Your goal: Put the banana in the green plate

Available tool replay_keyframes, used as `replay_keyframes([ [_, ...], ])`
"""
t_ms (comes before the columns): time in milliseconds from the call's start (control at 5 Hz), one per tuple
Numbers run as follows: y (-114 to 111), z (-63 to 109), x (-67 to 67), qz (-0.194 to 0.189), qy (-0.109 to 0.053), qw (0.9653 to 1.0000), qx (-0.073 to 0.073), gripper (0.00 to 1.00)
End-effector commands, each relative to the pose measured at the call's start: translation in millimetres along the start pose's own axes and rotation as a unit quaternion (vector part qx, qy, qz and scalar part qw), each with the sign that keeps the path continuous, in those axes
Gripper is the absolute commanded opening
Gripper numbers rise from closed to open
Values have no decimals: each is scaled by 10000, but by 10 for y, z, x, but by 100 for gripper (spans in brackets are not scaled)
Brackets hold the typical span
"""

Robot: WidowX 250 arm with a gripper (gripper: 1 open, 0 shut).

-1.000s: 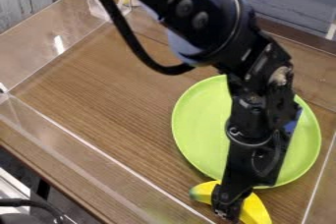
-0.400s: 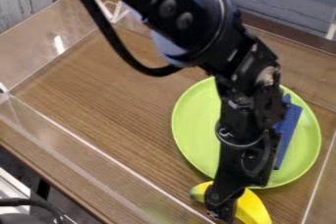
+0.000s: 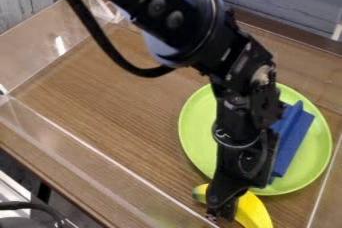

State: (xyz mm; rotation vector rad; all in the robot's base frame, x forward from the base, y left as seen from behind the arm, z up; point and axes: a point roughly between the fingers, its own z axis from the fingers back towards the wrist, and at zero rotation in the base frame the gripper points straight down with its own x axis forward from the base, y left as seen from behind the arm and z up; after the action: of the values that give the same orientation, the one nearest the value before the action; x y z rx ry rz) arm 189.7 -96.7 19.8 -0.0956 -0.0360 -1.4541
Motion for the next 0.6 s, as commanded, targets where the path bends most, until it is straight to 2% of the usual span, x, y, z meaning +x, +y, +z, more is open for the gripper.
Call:
replay_keyframes([
  [0,10,5,-23,-17,-30,10000,29,0],
  [400,27,-6,-33,-5,-43,10000,55,0],
])
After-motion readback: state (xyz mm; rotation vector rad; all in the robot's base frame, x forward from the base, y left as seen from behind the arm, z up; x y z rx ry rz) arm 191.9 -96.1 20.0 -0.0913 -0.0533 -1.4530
